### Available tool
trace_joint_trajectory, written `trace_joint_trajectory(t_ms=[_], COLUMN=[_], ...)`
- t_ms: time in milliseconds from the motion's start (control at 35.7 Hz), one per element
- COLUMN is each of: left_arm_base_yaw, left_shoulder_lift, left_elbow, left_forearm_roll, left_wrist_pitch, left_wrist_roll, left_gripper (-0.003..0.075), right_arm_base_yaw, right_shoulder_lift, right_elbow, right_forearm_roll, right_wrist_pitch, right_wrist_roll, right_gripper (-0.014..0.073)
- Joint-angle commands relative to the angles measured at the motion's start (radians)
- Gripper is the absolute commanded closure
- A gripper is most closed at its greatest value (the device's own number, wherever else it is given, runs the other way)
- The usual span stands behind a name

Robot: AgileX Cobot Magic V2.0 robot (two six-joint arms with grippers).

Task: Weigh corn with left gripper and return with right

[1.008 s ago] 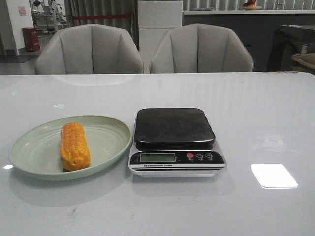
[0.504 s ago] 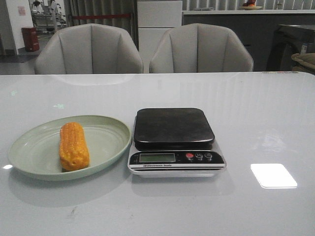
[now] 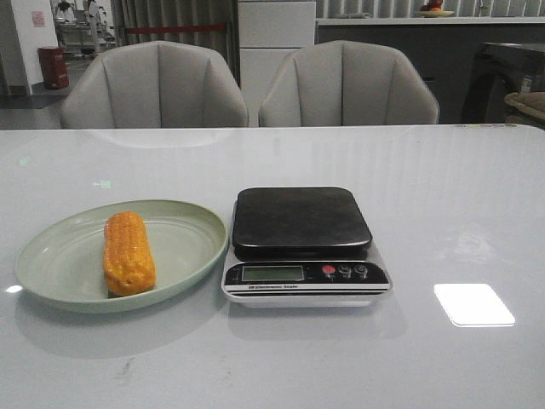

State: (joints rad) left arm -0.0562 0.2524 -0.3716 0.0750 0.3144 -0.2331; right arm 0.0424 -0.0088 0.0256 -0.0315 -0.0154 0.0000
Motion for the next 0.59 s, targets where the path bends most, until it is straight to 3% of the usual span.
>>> trace_joint_trajectory(t_ms=[0,252,448,560], left_arm_base_yaw=[0.002,0.002,0.0,-0.013], left_shoulder_lift=[0.042,0.124,0.222,0.296], left_elbow=[-0.038,-0.052,-0.137,-0.192], left_forearm_roll=[0.003,-0.004,-0.005,-0.024], left_wrist_pitch=[-0.065,-0.015,0.081,0.135], left_wrist_roll=[-0.012,-0.018,0.029,0.039], left_gripper=[0.0606,0.0581,0.0295,0.0227], right_arm_base_yaw=[-0.003,-0.003,-0.003,-0.003], right_shoulder_lift=[-0.02,-0.02,-0.02,-0.02], right_elbow=[0.01,0.01,0.01,0.01], right_forearm_roll=[-0.01,-0.01,-0.01,-0.01], right_wrist_pitch=[-0.083,-0.083,-0.083,-0.083], right_wrist_roll=[-0.005,-0.005,-0.005,-0.005], right_gripper=[0.0411,0.0411,0.0411,0.0411])
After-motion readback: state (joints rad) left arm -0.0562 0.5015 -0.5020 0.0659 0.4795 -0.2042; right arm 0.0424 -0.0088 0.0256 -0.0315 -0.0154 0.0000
